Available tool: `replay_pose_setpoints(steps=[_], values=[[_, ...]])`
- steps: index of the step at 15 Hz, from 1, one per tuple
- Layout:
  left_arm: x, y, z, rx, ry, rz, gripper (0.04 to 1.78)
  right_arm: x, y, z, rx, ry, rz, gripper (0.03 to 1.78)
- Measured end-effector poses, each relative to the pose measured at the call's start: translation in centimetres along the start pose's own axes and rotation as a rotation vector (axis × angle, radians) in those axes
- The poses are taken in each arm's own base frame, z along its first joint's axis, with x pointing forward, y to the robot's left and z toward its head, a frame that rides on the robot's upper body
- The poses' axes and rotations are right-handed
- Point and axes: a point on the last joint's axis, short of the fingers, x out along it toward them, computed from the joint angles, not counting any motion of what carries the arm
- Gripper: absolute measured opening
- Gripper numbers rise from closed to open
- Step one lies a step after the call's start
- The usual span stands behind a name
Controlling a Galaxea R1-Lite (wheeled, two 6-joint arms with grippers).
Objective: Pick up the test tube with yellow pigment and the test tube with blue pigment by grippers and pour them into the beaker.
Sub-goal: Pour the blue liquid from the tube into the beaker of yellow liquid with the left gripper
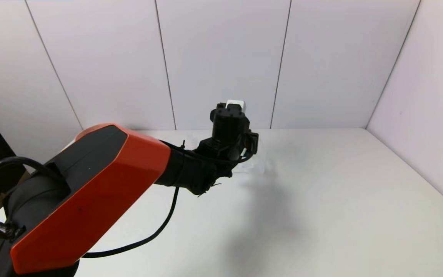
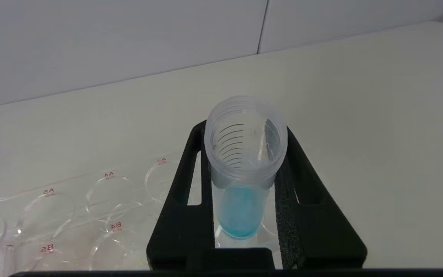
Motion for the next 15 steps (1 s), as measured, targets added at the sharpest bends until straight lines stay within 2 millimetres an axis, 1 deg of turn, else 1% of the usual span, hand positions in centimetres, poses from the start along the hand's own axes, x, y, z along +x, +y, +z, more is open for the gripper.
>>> replay_pose_setpoints(steps=[3, 8, 10, 13, 15], values=[[-0.7, -0.2, 1.7, -0.002, -0.011, 0.000, 0.46, 0.0, 0.0, 0.0, 0.000, 0.000, 0.000, 1.71], [-1.4, -0.7, 3.7, -0.005, -0.023, -0.009, 0.46, 0.0, 0.0, 0.0, 0.000, 0.000, 0.000, 1.71], [-2.0, -0.8, 4.7, -0.009, -0.034, -0.003, 0.46, 0.0, 0.0, 0.0, 0.000, 0.000, 0.000, 1.71], [-3.7, -0.5, 6.8, -0.001, -0.052, 0.017, 0.46, 0.0, 0.0, 0.0, 0.000, 0.000, 0.000, 1.71], [-5.7, 0.3, 8.8, 0.017, -0.067, 0.027, 0.46, 0.0, 0.0, 0.0, 0.000, 0.000, 0.000, 1.71]])
